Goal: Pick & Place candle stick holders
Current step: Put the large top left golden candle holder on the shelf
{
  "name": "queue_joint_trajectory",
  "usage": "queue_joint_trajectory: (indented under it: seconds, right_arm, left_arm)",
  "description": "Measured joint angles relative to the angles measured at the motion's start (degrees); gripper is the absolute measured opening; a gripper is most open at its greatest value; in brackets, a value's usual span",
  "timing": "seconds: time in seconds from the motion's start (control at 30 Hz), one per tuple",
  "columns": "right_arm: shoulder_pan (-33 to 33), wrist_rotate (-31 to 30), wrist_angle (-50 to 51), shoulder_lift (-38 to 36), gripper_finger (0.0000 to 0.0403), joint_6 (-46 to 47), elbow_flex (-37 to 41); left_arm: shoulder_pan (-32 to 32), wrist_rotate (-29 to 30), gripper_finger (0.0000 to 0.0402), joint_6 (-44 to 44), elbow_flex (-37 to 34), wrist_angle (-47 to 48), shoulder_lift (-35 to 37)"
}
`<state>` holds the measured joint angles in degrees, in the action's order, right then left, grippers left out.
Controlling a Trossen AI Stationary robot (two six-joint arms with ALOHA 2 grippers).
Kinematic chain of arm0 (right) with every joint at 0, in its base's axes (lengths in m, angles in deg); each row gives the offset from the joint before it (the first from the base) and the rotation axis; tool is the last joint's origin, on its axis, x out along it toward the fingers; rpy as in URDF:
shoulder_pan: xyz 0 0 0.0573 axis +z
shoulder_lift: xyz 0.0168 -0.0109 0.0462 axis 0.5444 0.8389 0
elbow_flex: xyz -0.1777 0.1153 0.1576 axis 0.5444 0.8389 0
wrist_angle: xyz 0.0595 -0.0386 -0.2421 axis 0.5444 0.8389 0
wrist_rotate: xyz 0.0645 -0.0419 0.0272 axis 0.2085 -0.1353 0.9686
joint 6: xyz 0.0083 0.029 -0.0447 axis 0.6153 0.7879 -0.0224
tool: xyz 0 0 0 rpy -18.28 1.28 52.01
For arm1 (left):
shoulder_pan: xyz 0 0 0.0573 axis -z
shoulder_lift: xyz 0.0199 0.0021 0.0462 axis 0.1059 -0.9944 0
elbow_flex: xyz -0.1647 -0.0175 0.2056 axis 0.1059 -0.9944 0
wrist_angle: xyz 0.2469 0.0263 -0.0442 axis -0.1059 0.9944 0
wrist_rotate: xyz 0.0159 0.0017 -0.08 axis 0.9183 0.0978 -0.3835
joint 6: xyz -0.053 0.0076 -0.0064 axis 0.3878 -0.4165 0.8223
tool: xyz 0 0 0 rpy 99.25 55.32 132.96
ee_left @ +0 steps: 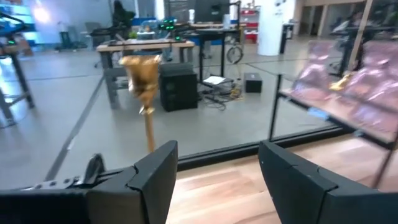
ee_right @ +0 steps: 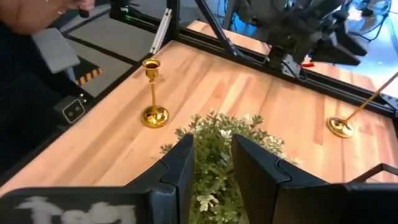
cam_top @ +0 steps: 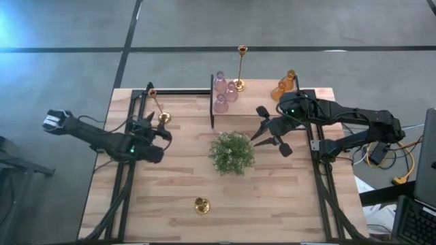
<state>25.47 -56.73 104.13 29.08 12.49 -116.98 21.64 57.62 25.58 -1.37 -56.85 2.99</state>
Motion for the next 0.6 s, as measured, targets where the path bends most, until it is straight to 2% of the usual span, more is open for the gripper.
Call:
queue_joint_trajectory:
  seconds: [0.23,0.6]
  right_arm:
    - [-0.3,-0.2,-2.5,0.0,0.0105,0.2,0.0]
    - [-0.4,-2.6,-3.6,0.0,0.0087,0.0,-0.1]
  left_arm:
    - [-5.9,0.0,0.0229,0.4,-3.7,-0.8,-2.9]
    - [-12.8,1.0,0.0229,-2.1,-5.6,-4.7,-6.2]
